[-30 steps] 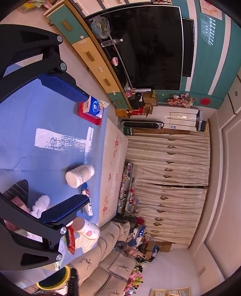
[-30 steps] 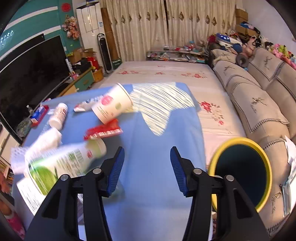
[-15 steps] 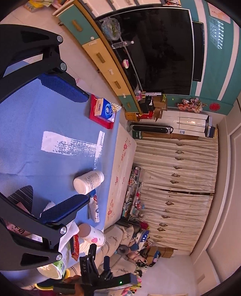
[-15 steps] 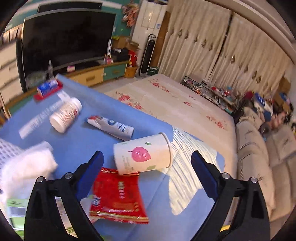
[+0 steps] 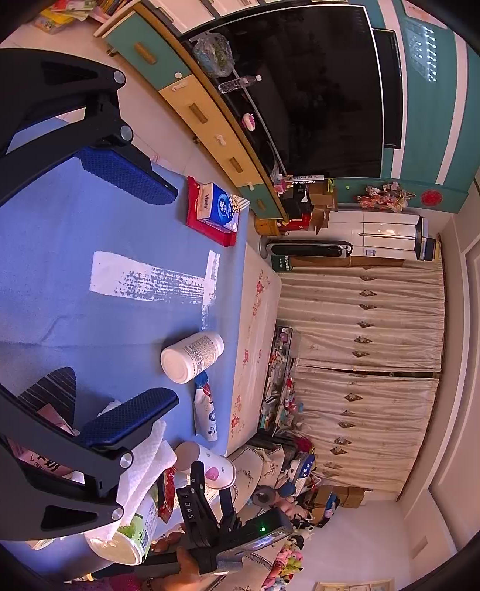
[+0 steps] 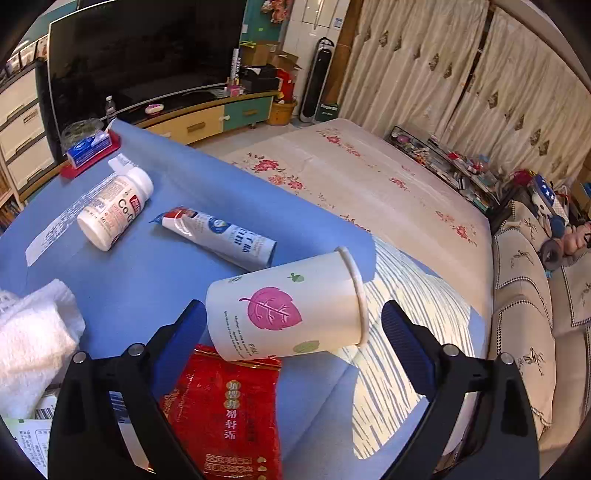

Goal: Collect trash
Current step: 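Grasp the white paper cup with pink leaf using the right gripper, then carry the paper cup with the right gripper and drop it into the bin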

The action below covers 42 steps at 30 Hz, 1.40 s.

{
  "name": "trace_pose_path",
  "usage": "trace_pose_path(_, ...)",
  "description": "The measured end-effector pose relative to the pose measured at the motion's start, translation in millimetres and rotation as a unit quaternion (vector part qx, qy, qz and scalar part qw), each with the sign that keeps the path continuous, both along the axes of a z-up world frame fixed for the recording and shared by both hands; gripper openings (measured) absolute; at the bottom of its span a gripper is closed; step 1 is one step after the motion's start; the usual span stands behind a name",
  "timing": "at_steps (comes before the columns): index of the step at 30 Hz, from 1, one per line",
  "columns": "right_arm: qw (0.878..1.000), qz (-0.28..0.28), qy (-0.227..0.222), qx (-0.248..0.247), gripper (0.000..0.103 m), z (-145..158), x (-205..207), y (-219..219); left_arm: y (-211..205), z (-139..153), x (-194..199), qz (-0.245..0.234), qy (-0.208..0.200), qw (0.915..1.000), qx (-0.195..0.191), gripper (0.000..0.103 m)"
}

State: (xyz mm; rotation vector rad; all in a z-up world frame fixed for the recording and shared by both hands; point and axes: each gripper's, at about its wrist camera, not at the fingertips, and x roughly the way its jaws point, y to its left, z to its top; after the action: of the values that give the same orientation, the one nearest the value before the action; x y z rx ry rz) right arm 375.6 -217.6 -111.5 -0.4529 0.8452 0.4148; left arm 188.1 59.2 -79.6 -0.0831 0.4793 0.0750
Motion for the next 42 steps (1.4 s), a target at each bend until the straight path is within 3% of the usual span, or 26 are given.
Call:
trace_pose_path(7,0.999,0.007,-0.008,-0.032,0.091,-8,1,9,-1,0,-2,-0.006,0.000,1.0000,-0.005,0.098)
trace_pose_path(14,1.000,0.001,-0.001,-0.031,0.091,-13,13,9,-2,1,-3,-0.010,0.003,0.9999,-0.003,0.098)
trace_pose_path(16,0.999,-0.004,0.004,-0.033,0.086,-17,15,9,-2,1,-3,-0.011,0.003,0.9999,-0.003,0.098)
trace_pose_path(17,0.999,-0.010,0.012,-0.030,0.079,-19,17,8,-3,0,-3,-0.012,0.004,0.9999,-0.002,0.098)
trace_pose_path(22,0.999,-0.045,0.014,0.003,0.079,-11,15,-5,-2,1,-3,-0.014,0.003,0.9999,-0.004,0.098)
trace_pose_path(27,0.997,-0.071,-0.007,0.033,0.079,18,-1,-18,0,0,-3,-0.017,0.001,0.9998,-0.008,0.098)
trace_pose_path(32,0.991,-0.115,-0.027,0.067,0.079,46,-36,-53,1,3,-7,-0.020,-0.010,0.9997,-0.012,0.098)
trace_pose_path(37,0.979,-0.177,-0.038,0.091,0.079,54,-82,-107,-1,6,-12,-0.021,-0.024,0.9994,-0.014,0.098)
trace_pose_path(42,0.955,-0.277,-0.038,0.099,0.079,38,-127,-182,-1,9,-16,-0.018,-0.034,0.9992,-0.014,0.098)
